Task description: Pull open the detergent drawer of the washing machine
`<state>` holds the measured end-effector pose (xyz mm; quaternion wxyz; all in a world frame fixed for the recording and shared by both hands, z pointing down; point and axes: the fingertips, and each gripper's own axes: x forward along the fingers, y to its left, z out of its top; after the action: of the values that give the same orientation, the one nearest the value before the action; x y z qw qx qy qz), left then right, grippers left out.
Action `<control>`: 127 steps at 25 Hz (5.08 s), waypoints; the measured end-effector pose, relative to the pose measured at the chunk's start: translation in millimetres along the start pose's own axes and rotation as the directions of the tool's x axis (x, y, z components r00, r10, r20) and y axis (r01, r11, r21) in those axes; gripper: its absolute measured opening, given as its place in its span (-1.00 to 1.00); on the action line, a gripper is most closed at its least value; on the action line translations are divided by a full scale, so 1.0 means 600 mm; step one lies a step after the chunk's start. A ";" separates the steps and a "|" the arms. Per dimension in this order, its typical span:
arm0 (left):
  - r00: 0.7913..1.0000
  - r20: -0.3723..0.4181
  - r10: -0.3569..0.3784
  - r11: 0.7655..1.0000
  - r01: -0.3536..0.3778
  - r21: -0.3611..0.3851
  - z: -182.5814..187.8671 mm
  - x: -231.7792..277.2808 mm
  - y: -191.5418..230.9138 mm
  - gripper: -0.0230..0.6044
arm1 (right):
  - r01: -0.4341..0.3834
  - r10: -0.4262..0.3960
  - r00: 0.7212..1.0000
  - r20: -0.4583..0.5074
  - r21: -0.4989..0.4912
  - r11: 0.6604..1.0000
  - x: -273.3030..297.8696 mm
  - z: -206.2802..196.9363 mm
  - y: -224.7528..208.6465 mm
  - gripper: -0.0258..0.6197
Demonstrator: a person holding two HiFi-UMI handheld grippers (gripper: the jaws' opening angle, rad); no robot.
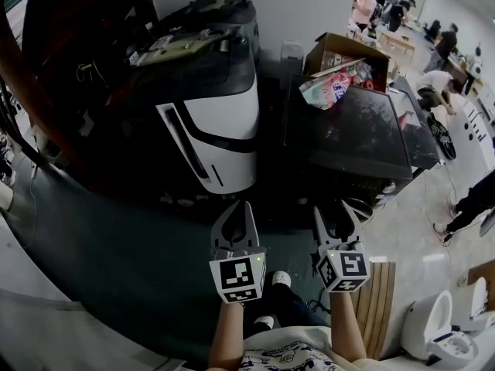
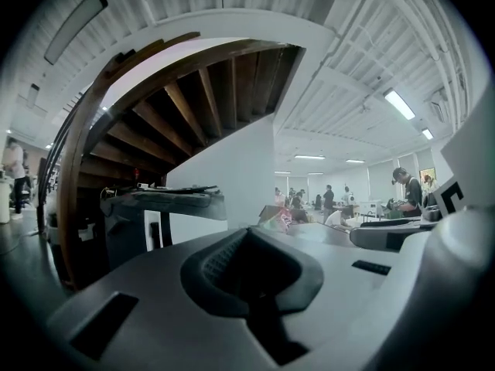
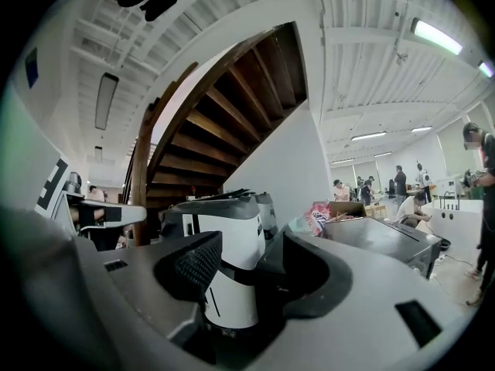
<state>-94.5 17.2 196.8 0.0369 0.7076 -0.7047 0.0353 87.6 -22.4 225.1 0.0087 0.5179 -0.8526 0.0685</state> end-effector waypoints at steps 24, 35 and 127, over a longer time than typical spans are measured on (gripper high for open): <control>0.997 -0.062 0.037 0.999 -0.037 -0.003 -0.043 0.264 -0.006 -0.88 | -0.198 0.204 0.978 -0.038 0.114 0.973 0.236 -0.050 -0.092 -0.12; 0.996 -0.092 -0.021 1.000 0.021 0.003 -0.101 0.315 0.021 -0.88 | -0.194 0.215 0.975 -0.063 0.237 0.952 0.286 -0.128 -0.074 -0.12; 0.973 -0.219 -0.075 0.991 0.049 -0.121 -0.465 0.449 -0.026 -0.88 | -0.423 -0.138 0.861 0.489 0.841 0.336 0.425 -0.472 -0.234 -0.40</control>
<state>-77.4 -222.0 501.9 0.1573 0.7177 -0.6745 0.0727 77.5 -275.6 542.7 -0.5044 0.3475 -0.6750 0.4113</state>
